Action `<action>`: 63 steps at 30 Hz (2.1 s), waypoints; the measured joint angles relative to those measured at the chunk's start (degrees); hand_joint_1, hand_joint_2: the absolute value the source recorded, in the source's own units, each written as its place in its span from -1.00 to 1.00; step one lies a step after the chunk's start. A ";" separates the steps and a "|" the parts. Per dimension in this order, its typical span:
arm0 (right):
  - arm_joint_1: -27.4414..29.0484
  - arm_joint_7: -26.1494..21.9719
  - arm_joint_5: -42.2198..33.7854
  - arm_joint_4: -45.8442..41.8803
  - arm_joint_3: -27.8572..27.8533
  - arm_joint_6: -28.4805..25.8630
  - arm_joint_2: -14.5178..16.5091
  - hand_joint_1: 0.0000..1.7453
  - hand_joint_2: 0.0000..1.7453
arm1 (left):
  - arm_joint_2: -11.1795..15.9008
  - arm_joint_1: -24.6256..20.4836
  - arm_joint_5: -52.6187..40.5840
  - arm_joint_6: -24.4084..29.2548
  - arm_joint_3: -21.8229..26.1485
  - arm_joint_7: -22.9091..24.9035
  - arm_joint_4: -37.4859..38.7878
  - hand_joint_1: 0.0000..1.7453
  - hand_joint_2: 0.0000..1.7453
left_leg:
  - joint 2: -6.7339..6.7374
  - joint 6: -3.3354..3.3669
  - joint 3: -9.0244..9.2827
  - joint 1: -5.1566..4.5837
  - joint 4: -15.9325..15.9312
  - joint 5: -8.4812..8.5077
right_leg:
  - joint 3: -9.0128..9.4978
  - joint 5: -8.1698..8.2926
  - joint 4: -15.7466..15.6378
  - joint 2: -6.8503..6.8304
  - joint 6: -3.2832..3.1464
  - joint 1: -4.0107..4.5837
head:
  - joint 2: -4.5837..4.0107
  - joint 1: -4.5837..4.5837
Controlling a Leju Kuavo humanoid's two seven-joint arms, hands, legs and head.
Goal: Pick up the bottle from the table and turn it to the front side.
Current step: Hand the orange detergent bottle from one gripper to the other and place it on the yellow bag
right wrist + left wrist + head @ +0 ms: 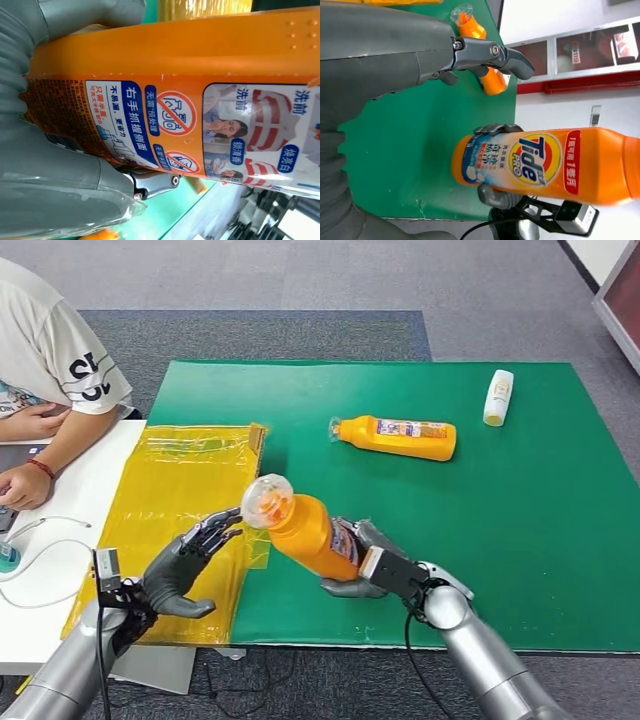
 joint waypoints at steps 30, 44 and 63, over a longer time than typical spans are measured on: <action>-6.52 2.54 3.64 10.38 12.99 -8.05 3.96 1.00 1.00 | -1.10 -11.26 0.41 1.47 -8.35 -0.01 6.07 -1.00 1.00 | 0.01 0.00 0.01 0.01 0.01 0.03 | -0.02 0.03 0.01 0.00 -0.04 0.01 | 0.00 0.01; -7.16 4.08 2.40 13.18 12.38 -10.60 5.66 1.00 1.00 | -2.17 -11.34 1.15 1.20 -9.90 -0.01 6.83 -1.00 1.00 | 0.01 0.00 0.01 0.01 0.01 0.03 | -0.02 0.04 0.01 0.00 -0.04 0.01 | 0.00 0.00; -1.90 11.52 16.24 5.32 11.89 -23.00 7.49 1.00 1.00 | -2.09 -9.79 1.20 2.62 -9.00 -0.01 7.50 -1.00 1.00 | 0.01 0.00 -0.01 0.01 0.00 0.02 | -0.03 0.02 0.01 0.00 -0.04 0.01 | 0.00 0.00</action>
